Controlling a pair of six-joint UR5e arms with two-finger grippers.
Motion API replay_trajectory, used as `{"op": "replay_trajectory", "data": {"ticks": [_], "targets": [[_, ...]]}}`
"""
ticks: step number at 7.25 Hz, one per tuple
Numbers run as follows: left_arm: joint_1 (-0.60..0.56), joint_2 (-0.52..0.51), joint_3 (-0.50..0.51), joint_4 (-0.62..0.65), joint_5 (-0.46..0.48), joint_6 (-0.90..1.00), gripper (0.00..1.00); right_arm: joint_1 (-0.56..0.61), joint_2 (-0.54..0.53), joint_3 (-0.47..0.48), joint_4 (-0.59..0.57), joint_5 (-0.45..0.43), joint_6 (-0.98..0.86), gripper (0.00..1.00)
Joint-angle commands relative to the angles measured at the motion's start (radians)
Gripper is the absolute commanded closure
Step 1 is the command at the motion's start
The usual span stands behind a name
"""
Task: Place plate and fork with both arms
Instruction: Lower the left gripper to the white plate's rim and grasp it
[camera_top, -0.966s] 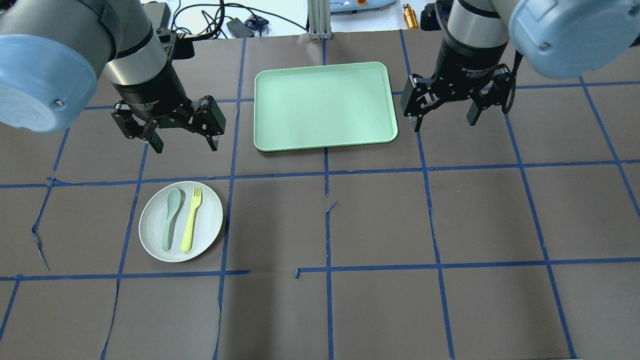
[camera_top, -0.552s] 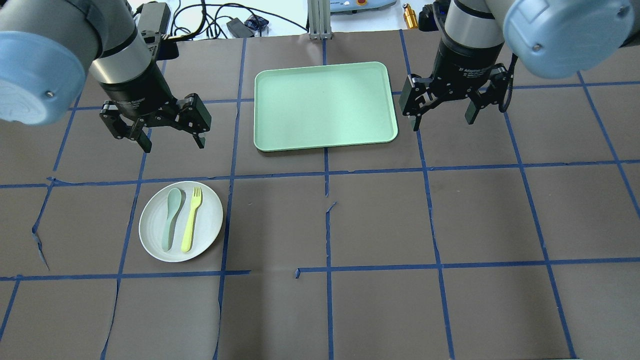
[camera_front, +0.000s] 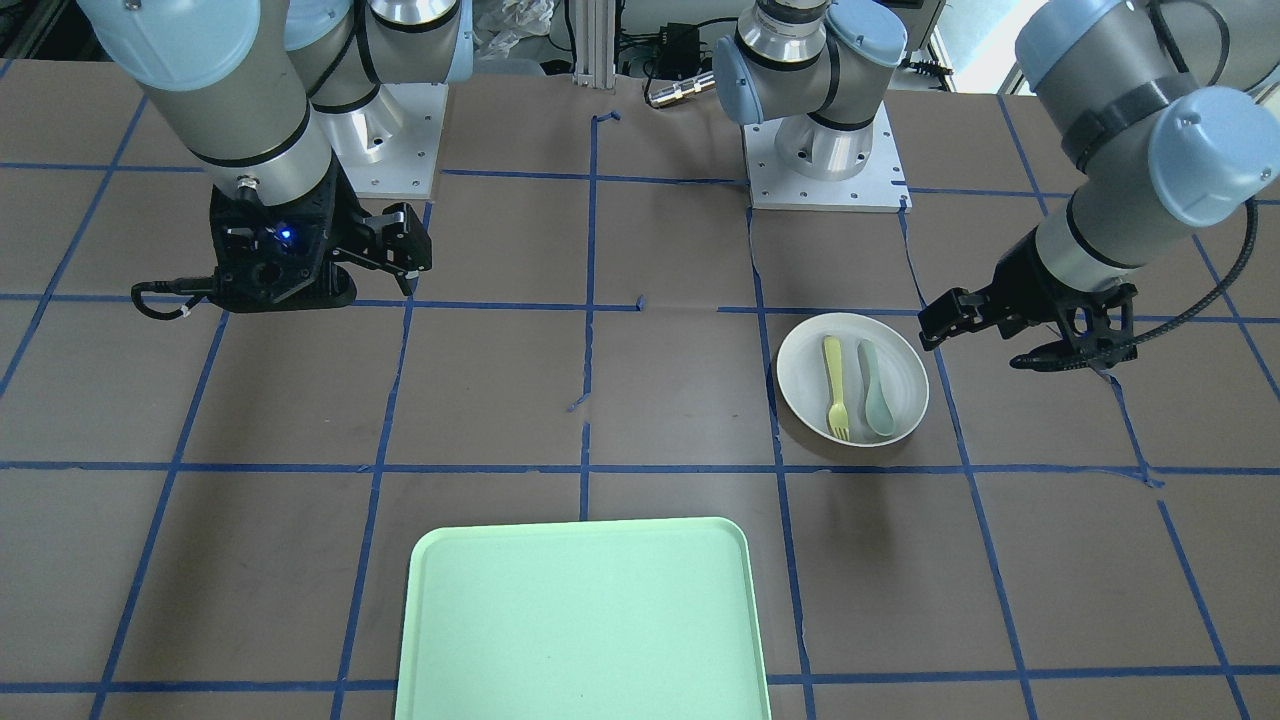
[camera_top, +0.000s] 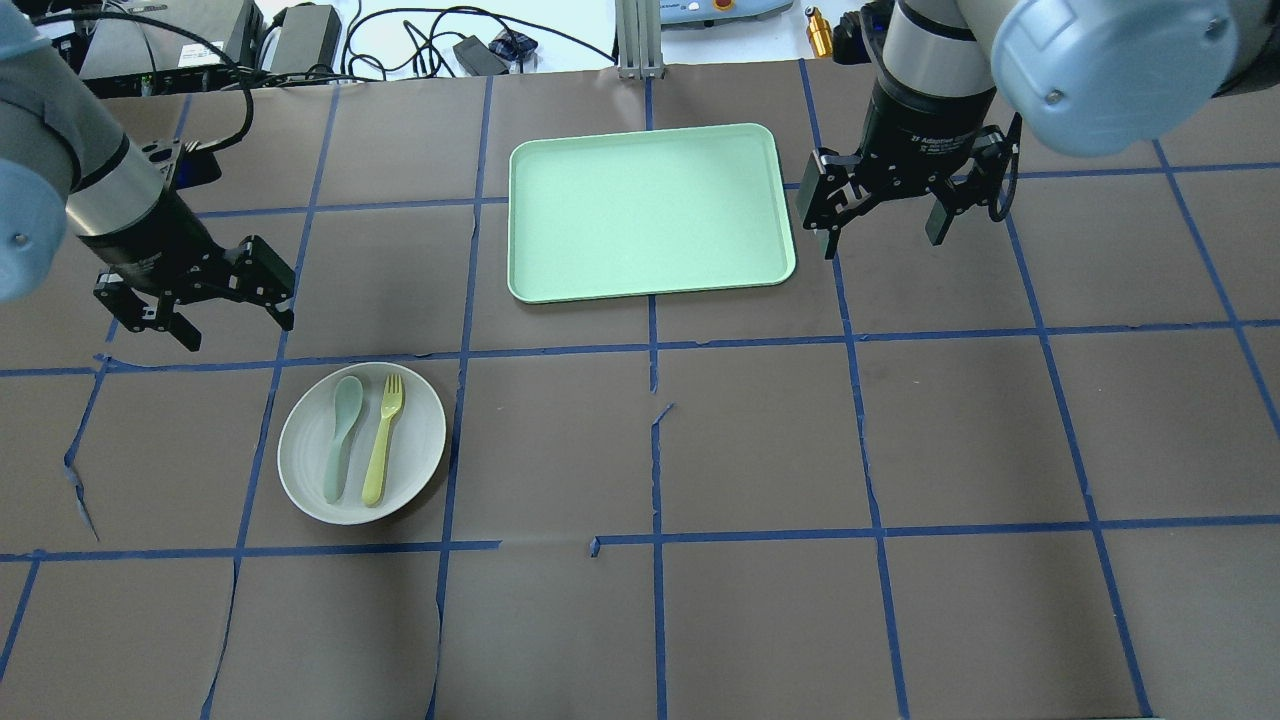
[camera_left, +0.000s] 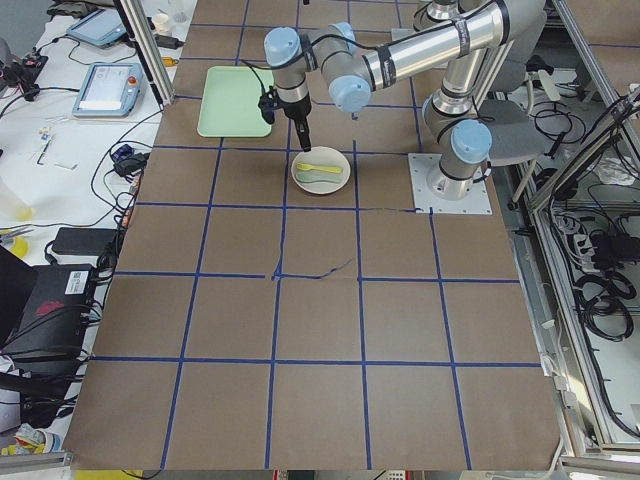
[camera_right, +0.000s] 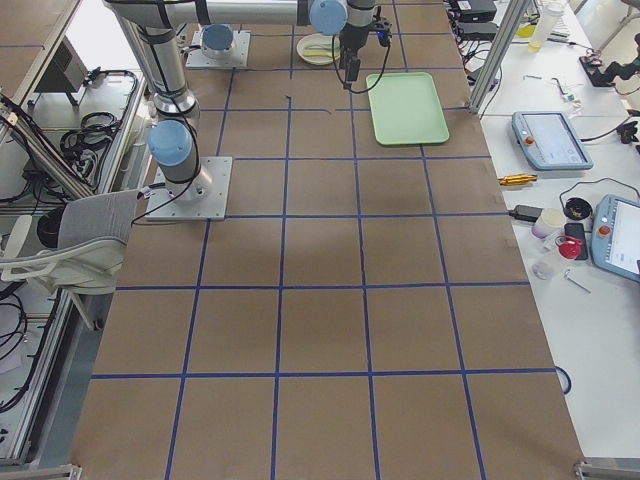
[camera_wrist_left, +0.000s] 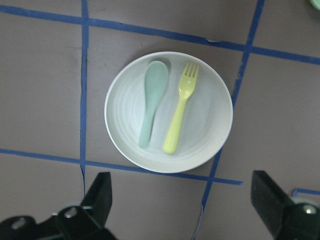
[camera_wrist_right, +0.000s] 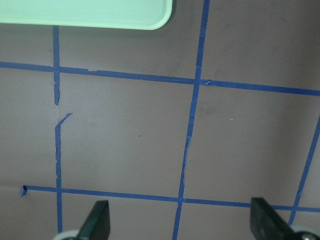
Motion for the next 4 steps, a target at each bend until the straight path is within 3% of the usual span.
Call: {"op": "replay_trajectory", "data": {"ticks": [1,3,4], "targets": [[0.070,-0.062,-0.129,0.207,0.001,0.145,0.05,0.000,0.022,0.000,-0.017,0.000,0.003,0.00],[0.087,-0.142,-0.172,0.219,0.001,0.173,0.16,0.000,0.028,0.000,-0.022,0.000,0.008,0.00],[0.089,-0.171,-0.196,0.220,0.007,0.221,0.16,0.000,0.031,0.000,-0.024,0.000,0.006,0.00]]}}
